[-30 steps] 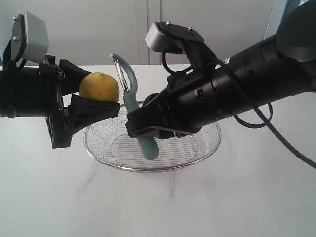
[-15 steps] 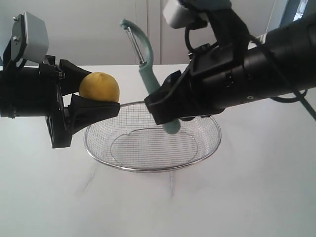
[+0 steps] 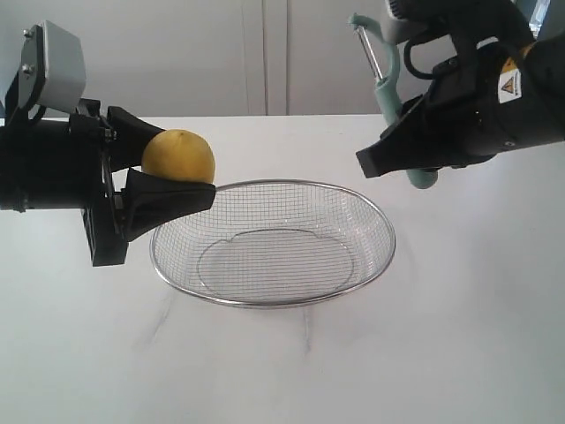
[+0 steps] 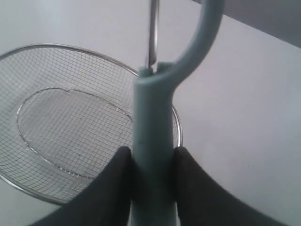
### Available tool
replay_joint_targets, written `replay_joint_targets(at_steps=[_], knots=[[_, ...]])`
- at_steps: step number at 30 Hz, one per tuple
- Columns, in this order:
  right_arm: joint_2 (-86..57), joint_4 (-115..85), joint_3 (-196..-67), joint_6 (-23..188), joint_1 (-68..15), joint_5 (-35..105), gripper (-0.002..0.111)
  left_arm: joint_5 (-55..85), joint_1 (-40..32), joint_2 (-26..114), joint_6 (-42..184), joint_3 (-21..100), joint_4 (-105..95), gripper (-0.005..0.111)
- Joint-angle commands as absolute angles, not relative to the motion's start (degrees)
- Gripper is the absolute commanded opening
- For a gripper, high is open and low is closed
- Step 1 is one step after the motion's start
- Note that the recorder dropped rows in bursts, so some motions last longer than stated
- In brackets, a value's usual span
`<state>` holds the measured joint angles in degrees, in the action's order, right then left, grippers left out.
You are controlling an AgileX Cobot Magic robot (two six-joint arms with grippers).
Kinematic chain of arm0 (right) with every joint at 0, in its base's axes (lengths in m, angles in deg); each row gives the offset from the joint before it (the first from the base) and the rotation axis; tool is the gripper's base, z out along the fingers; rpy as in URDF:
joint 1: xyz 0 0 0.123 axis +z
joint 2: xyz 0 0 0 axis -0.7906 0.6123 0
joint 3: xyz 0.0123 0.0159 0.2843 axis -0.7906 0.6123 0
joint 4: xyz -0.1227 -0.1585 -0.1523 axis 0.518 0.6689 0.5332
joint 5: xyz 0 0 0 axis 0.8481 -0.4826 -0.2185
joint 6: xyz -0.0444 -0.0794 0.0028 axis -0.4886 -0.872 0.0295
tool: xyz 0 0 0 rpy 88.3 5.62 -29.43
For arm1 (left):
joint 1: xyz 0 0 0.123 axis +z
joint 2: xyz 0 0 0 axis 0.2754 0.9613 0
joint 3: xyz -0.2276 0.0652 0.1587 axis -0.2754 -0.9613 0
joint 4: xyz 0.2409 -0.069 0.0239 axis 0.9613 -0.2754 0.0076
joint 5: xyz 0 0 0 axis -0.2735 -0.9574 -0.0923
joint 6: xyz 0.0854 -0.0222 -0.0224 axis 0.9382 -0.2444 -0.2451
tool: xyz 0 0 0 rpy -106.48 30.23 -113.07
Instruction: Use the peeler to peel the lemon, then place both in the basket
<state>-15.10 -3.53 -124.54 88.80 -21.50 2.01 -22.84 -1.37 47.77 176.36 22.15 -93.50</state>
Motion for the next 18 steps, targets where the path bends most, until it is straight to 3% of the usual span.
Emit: replay_joint_targets(at_steps=[1, 7, 18], knots=[[-11.09, -2.84, -123.54, 90.2, -22.58, 3.28, 0.0, -24.51, -1.31, 47.39, 183.29, 22.47, -94.62, 0.0], [-3.59, -11.8, -123.24, 88.99, -22.44, 3.42, 0.0, -24.51, -1.31, 47.39, 183.29, 22.47, -94.62, 0.0], [-0.68, -38.67, -123.24, 64.42, -17.36, 2.73, 0.0, -24.52, -1.31, 47.39, 183.29, 22.47, -94.62, 0.0]])
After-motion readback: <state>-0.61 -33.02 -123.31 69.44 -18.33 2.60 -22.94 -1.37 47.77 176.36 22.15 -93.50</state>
